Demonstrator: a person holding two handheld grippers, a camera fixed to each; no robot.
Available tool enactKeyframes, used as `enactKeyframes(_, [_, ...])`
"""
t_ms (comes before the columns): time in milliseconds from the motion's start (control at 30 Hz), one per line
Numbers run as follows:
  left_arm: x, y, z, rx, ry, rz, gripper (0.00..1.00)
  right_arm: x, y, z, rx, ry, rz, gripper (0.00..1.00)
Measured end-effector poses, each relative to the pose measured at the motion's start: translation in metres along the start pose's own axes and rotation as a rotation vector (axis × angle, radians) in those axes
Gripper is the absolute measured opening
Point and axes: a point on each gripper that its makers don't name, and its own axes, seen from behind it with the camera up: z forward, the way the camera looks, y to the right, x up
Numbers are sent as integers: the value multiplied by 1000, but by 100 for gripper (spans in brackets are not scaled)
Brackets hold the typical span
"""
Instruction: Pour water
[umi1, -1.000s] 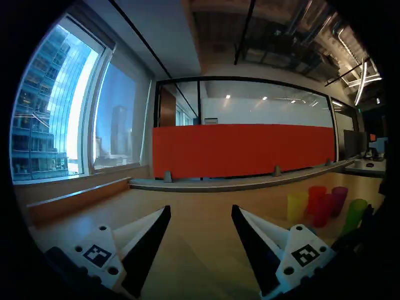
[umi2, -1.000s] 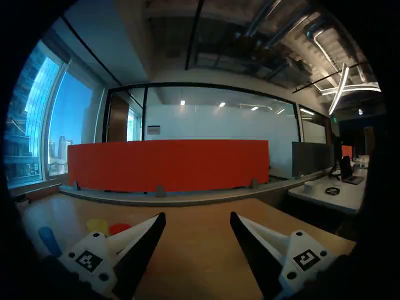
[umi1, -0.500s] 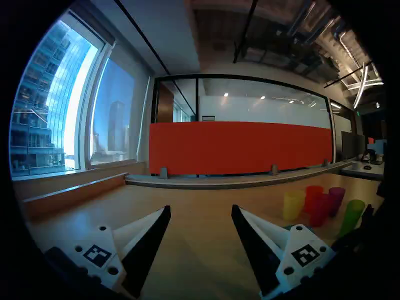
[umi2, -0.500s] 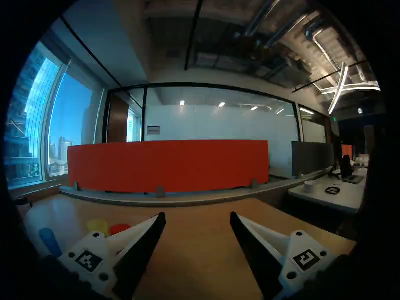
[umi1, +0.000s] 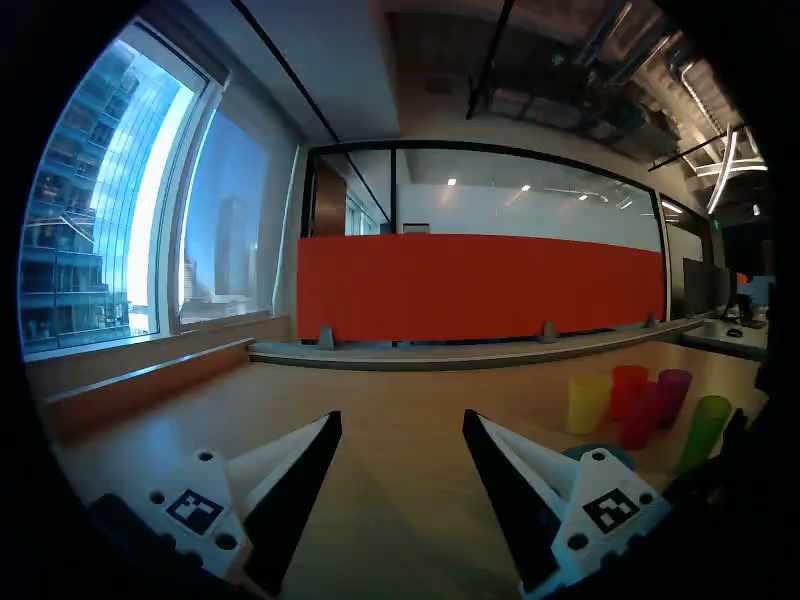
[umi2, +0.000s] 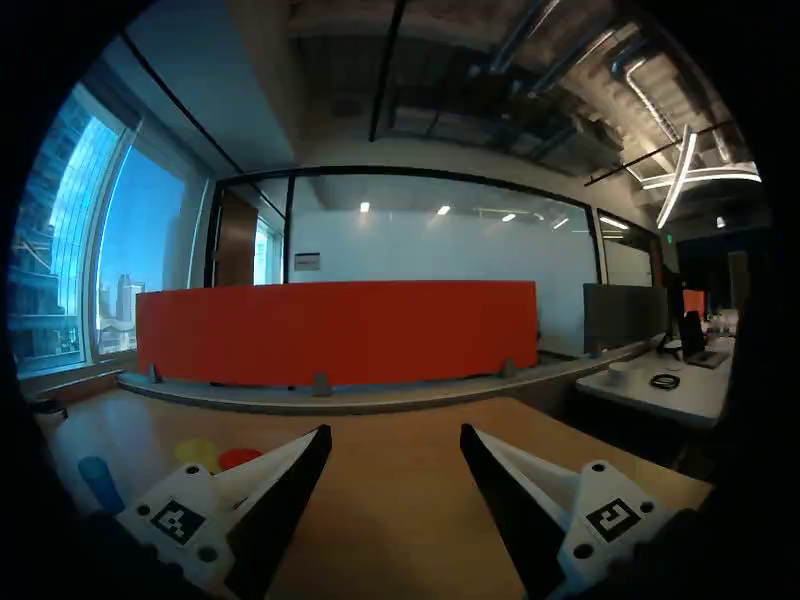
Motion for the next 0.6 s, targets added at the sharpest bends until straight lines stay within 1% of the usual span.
enactKeyframes(300, [-2, 2, 0, -7, -2, 2, 90, -1, 1, -3, 5, 2, 0, 100])
enactKeyframes(600, [-2, 2, 0, -7, -3, 2, 90, -2, -5, -5, 36, 8, -22, 100])
